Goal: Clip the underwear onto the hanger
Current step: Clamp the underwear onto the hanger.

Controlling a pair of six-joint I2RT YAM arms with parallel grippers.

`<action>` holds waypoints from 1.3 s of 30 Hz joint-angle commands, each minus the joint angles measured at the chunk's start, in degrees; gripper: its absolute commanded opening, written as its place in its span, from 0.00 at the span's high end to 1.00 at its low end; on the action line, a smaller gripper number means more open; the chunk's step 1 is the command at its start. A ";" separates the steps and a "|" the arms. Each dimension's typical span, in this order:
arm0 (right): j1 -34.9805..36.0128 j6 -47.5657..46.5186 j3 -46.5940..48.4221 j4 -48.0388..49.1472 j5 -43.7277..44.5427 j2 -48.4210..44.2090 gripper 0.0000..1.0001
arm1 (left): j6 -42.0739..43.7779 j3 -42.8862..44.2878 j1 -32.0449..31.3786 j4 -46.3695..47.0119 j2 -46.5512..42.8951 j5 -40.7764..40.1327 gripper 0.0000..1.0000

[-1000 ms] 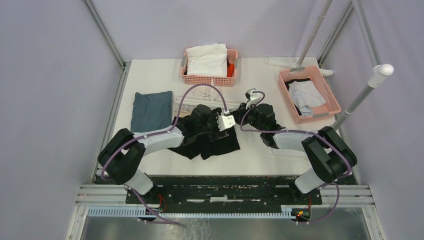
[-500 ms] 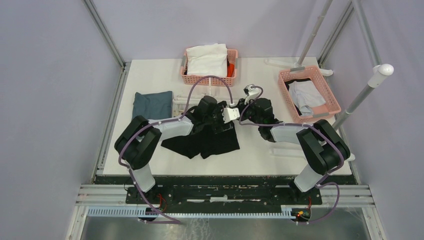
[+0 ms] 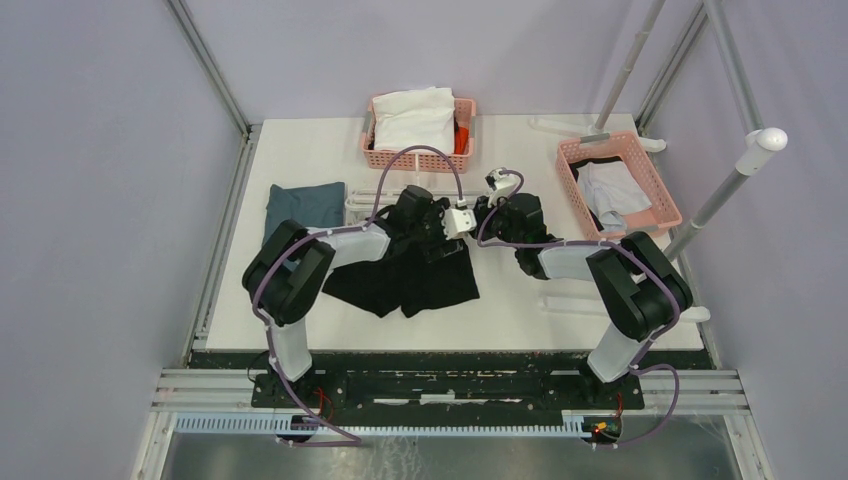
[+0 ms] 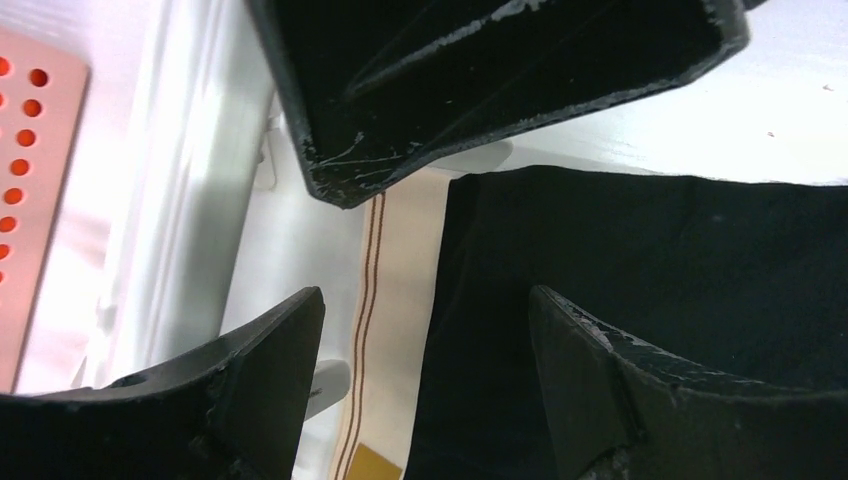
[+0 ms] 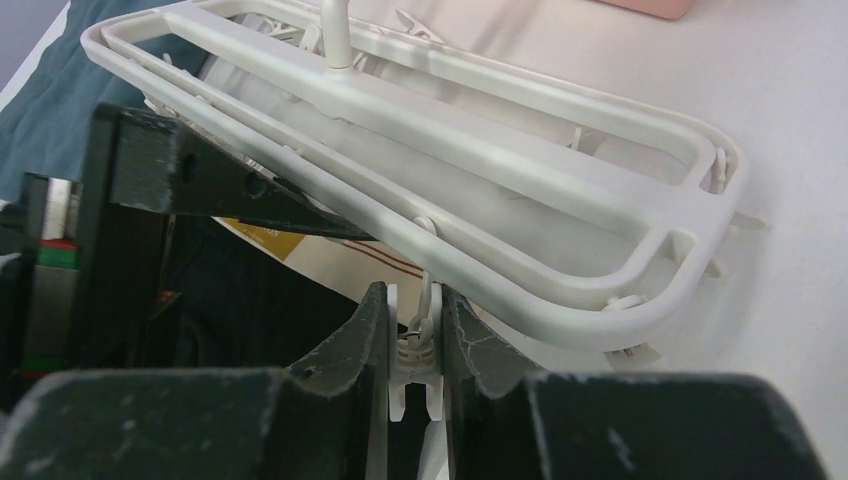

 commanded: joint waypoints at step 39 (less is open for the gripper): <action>-0.15 0.40 0.20 2.97 -1.84 -5.33 1.00 | -13.16 -26.74 -25.68 16.75 -25.68 -36.85 0.97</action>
